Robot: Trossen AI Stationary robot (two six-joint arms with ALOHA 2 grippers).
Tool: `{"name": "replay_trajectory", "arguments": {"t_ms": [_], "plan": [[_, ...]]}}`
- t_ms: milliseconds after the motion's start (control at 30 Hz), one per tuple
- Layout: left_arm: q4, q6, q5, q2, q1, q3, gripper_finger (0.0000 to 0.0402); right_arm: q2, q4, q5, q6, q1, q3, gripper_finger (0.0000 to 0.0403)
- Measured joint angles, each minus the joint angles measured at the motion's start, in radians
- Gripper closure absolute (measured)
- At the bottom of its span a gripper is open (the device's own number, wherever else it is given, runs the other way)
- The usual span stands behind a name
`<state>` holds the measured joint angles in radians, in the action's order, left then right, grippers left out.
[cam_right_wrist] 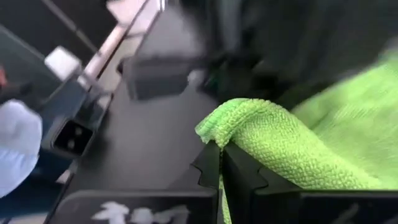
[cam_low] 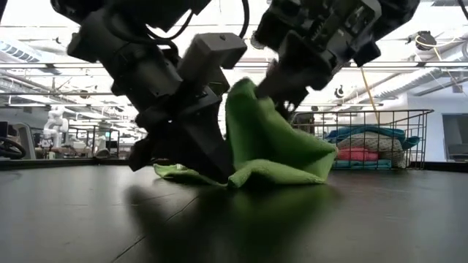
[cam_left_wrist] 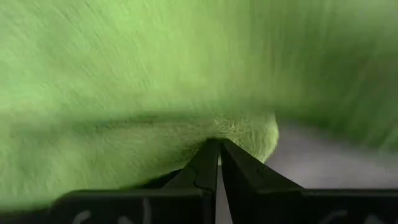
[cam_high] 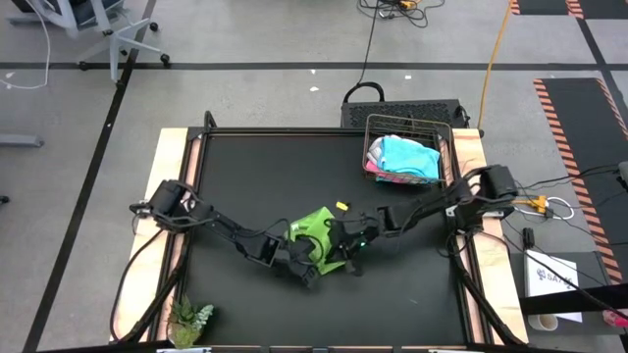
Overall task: Fold microfiber towels
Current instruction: Fold the green towel
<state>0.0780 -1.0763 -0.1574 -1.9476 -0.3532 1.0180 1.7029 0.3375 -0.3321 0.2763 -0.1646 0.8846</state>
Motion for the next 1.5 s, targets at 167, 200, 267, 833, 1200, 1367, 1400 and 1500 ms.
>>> {"name": "replay_trajectory", "arguments": {"t_ms": [167, 200, 267, 833, 1200, 1367, 1400, 1500], "plan": [[0.035, 0.008, -0.001, -0.002, 0.045, -0.001, 0.0376, 0.071, -0.048, -0.089, 0.001, -0.009, 0.020, 0.0402], [0.050, 0.018, -0.001, -0.002, 0.052, -0.001, 0.0376, 0.079, -0.048, -0.097, 0.004, -0.009, 0.020, 0.0402], [0.075, 0.029, 0.000, -0.002, 0.065, -0.001, 0.0376, 0.083, -0.052, -0.094, 0.007, -0.008, 0.021, 0.0403], [0.106, -0.077, 0.231, -0.001, -0.015, -0.001, 0.0376, 0.086, -0.229, -0.087, -0.070, 0.007, 0.022, 0.0403], [-0.014, 0.016, 0.097, 0.059, 0.034, 0.000, 0.0376, 0.076, -0.250, -0.123, -0.002, 0.006, 0.022, 0.0385], [-0.319, 0.020, 0.010, 0.228, 0.086, 0.001, 0.0376, 0.018, -0.272, -0.141, 0.020, 0.003, 0.022, 0.0346], [-0.372, 0.004, -0.007, 0.258, 0.098, 0.002, 0.0376, 0.007, -0.272, -0.140, 0.019, 0.003, 0.022, 0.0338], [-0.442, -0.017, -0.041, 0.312, 0.137, 0.001, 0.0376, -0.017, -0.272, -0.103, -0.003, 0.003, 0.022, 0.0319]]}}
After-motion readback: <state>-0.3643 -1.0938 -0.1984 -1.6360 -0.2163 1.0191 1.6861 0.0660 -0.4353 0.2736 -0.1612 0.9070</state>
